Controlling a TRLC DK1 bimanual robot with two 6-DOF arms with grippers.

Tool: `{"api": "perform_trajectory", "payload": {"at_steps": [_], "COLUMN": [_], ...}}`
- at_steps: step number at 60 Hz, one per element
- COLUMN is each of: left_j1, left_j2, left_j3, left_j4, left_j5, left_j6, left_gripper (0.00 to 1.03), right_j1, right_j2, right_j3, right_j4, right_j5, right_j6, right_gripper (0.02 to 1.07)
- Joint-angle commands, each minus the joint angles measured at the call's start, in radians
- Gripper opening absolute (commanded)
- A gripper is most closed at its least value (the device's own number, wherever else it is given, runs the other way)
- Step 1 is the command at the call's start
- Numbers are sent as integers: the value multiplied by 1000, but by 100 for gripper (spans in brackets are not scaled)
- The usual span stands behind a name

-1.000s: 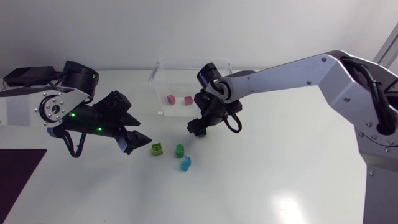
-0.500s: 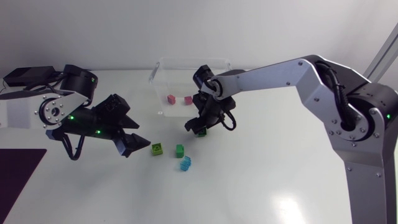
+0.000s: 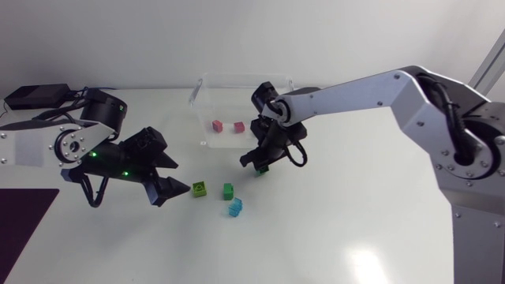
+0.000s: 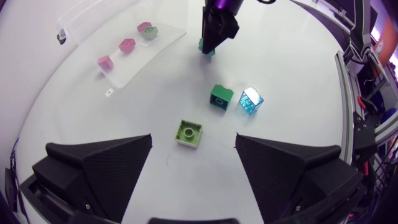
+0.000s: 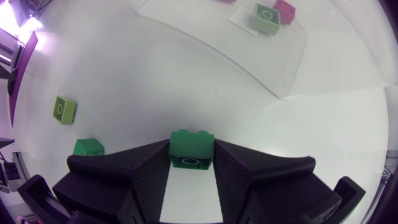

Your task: Place the duplo bricks in the container

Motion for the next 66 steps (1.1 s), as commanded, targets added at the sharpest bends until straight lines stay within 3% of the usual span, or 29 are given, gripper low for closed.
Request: {"api": "perform_trajectory", "payload": {"at_steps": [1, 27, 59, 63, 66], "left_j1": [6, -15, -40, -43, -46], "left_j2": [47, 253, 443, 452, 455], "left_j3": [-19, 70, 209, 217, 220], "left_j4": [-10, -6, -4, -4, -4], "left_j5": [12, 14, 12, 11, 12], "left_j6": [60, 240, 296, 296, 296], "left_gripper": [94, 94, 93, 83, 65], "right_j1": [-7, -6, -73, -79, -84], "right_j2": [-92, -366, -325, -297, -271], "right_j3": [-52, -96, 114, 152, 186], "right_j4": [2, -15, -80, -80, -80], "right_j5": [0, -26, -81, -81, -81], "right_j6": [5, -52, -73, -72, -70], "right_gripper": [29, 29, 29, 29, 29]}}
